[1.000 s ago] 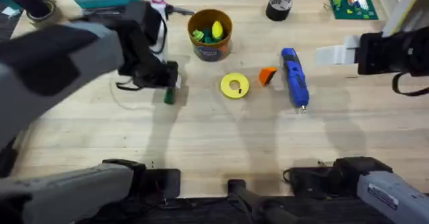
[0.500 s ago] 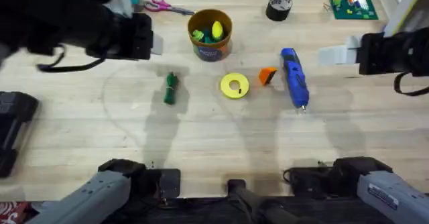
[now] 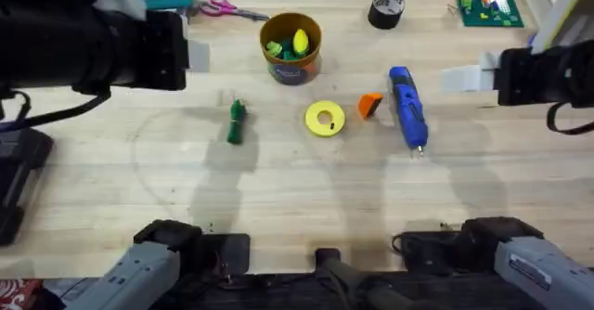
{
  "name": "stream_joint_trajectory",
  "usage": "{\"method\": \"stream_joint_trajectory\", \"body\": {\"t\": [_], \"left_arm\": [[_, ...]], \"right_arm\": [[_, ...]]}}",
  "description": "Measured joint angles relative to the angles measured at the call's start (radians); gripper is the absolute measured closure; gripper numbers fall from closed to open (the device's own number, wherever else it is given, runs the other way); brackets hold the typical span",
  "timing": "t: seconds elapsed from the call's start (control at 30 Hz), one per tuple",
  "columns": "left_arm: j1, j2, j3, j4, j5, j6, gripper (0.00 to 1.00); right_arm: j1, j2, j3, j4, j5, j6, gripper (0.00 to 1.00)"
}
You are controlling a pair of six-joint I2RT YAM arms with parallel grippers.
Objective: Pick up the gripper from the table and insert it into the empty holder that is missing its gripper. Then pick up a screw, insert it into the mounting hole, and use the screwdriver to tighten it. Finally, clean up the table by picking up the vegetable and placing it into the bucket.
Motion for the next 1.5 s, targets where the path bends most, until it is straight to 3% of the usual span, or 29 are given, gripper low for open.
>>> {"method": "stream_joint_trajectory", "body": {"t": [0.23, 0.4, 0.43, 0.47, 1.1, 1.5], "left_arm": [[0.000, 0.000, 0.000, 0.000, 0.000, 0.001, 0.991], [0.000, 0.000, 0.000, 0.000, -0.003, 0.004, 0.189], [0.000, 0.000, 0.000, 0.000, -0.003, 0.001, 0.062], [0.000, 0.000, 0.000, 0.000, -0.003, -0.001, 0.030], [0.000, 0.000, 0.000, 0.055, -0.009, 0.000, 0.014], [0.000, 0.000, 0.000, 0.077, -0.183, 0.001, 0.015]], "right_arm": [[0.000, 0.000, 0.000, -0.003, 0.000, 0.000, 0.006], [0.000, 0.000, 0.000, -0.003, 0.000, 0.000, 0.006], [0.000, 0.000, 0.000, -0.004, 0.000, 0.000, 0.006], [0.000, 0.000, 0.000, -0.004, 0.000, 0.000, 0.006], [0.000, 0.000, 0.000, -0.004, 0.000, 0.000, 0.006], [0.000, 0.000, 0.000, -0.004, 0.000, 0.000, 0.006]]}}
